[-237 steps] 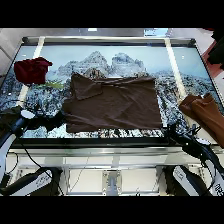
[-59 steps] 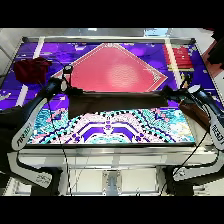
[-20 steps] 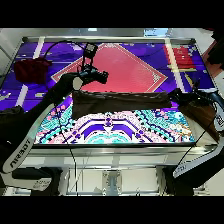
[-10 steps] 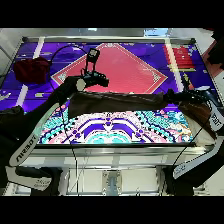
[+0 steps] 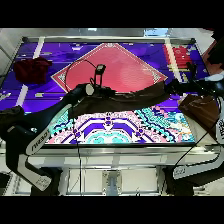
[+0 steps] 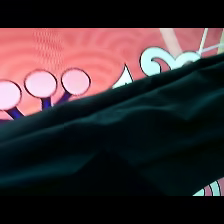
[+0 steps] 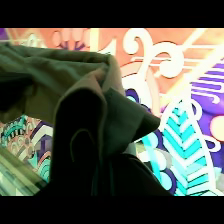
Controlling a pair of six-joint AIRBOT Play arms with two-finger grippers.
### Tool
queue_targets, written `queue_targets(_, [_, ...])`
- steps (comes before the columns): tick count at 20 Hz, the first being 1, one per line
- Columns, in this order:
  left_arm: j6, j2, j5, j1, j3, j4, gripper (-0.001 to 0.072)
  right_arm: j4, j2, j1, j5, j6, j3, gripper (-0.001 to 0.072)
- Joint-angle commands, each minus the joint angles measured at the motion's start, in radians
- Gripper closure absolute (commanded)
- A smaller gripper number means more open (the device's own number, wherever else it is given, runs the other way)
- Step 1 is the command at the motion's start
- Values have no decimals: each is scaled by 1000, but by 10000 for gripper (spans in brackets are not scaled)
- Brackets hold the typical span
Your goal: Fold the shirts.
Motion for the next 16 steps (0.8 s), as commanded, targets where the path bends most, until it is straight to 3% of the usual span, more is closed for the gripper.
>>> queue_targets(1, [-68, -66, -68, -37, 0, -29, 697, -11, 57, 91, 81, 80, 94, 683])
queue_targets(6, [-81, -87, -117, -43, 14, -19, 697, -61, 60, 324, 51, 159, 238, 684])
queue_targets(12, [-81, 97, -348, 72, 210, 174, 695, -168, 56, 537, -51, 286, 283, 685])
queue_targets(16, [-81, 309, -394, 192, 229, 319, 696, -164, 35, 729, -327, 312, 283, 687])
